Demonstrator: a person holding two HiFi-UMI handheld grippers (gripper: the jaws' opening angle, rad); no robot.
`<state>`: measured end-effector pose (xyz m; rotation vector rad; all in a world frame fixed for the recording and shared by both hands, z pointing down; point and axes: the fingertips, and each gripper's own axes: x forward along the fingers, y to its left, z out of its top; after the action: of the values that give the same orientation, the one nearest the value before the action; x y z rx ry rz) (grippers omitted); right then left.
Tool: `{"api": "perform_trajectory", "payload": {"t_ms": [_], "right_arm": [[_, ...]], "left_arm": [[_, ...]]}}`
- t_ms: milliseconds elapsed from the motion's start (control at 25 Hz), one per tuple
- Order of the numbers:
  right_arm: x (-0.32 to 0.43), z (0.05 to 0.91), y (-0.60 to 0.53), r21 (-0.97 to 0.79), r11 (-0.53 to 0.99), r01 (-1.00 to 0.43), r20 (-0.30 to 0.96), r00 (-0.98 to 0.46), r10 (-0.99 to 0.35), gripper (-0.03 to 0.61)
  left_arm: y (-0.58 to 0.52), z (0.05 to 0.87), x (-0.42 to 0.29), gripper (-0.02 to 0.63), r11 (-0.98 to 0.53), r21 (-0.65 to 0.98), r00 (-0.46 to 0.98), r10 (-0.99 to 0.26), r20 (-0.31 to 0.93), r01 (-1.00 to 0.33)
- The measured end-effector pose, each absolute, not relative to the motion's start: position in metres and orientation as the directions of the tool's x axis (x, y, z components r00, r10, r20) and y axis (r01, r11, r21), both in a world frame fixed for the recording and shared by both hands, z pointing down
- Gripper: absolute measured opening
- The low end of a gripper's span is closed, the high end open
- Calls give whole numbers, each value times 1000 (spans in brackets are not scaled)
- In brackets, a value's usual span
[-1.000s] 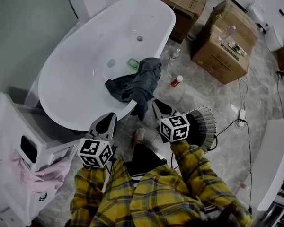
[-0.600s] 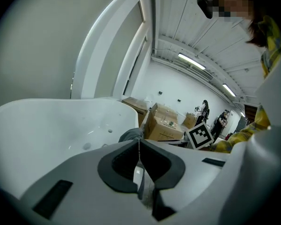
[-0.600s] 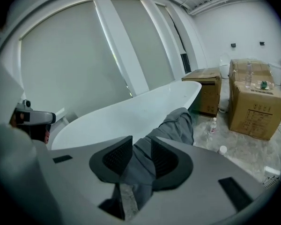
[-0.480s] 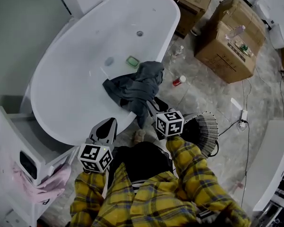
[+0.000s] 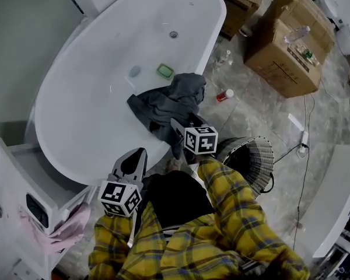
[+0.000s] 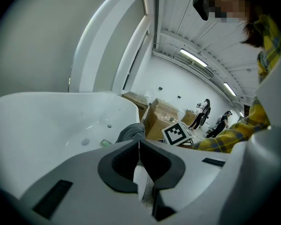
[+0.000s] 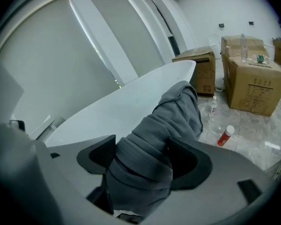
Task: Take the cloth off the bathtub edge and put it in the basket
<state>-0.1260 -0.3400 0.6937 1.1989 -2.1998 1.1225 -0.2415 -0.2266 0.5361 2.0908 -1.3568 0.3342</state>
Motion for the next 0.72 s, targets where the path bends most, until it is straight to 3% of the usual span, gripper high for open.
{"api": "perform_trajectory", "payload": {"t_ms": [200,720], "right_arm": [[-130,696,-339,-465,300,-833,672,-552,-494,339],[-126,690,-334,-489,185,-852,665,-502,-554,230]], "left_arm": [[-229,536,-242,20,-278,360,439,-735,518,-891],[-241,530,-242,20,-289,363,446,-745,496,-886]]}}
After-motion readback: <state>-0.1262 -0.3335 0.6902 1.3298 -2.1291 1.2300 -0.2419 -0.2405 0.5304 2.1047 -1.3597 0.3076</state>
